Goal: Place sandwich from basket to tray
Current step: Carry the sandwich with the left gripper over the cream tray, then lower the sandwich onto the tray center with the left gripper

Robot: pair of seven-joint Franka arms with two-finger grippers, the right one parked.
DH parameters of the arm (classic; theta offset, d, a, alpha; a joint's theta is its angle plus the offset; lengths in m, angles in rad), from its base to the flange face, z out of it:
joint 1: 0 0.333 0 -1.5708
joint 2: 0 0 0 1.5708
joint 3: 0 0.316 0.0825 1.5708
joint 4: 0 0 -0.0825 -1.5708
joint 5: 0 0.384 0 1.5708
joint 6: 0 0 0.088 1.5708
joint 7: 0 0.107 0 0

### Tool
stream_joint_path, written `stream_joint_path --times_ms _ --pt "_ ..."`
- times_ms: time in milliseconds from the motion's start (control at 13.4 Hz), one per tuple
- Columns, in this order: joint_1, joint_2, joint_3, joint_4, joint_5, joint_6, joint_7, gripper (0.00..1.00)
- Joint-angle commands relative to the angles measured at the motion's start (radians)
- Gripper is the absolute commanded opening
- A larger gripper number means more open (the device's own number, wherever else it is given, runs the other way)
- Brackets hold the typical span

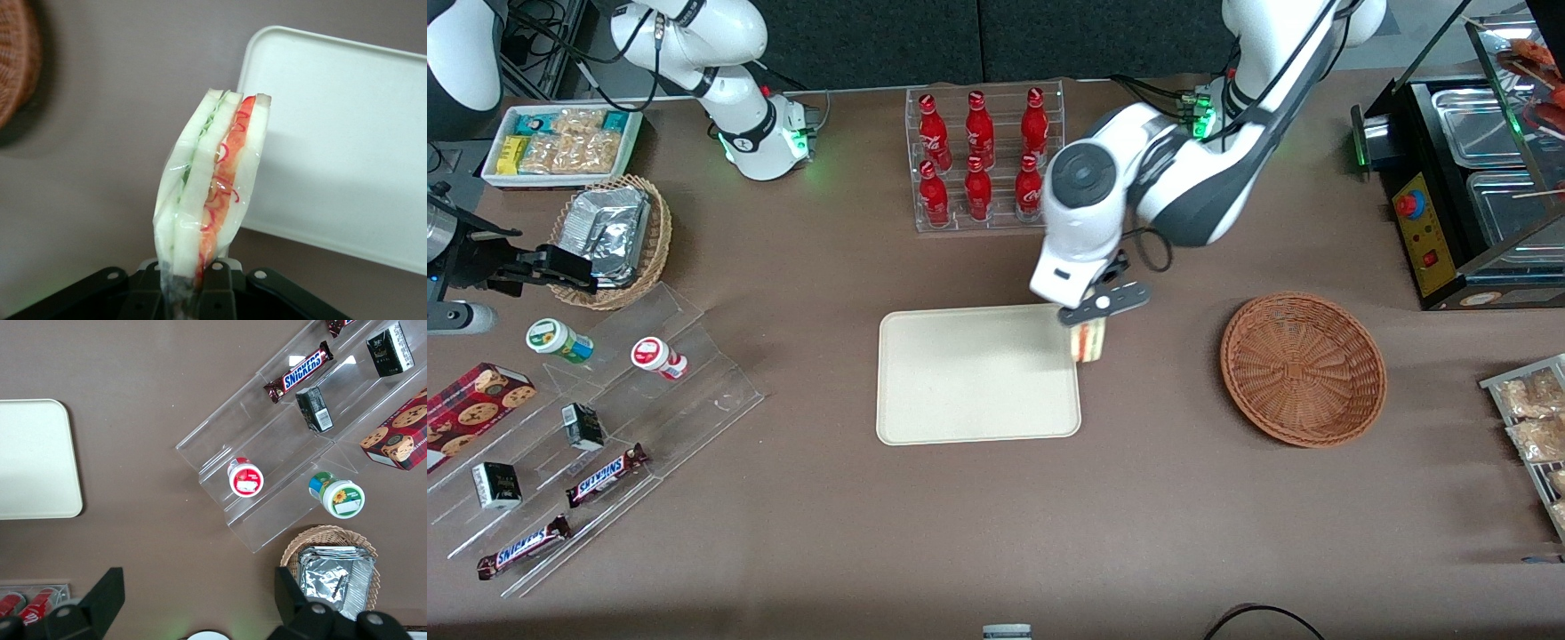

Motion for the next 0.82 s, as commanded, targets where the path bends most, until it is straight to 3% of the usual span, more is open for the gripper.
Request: stream_joint_path --times_ms 0,744 --pt "-0.063 0.134 0.006 0.128 0.049 0.017 -0.049 0.02" --pt "-0.181 0.352 0.011 0.200 0.304 0.175 -0.293 0.02"
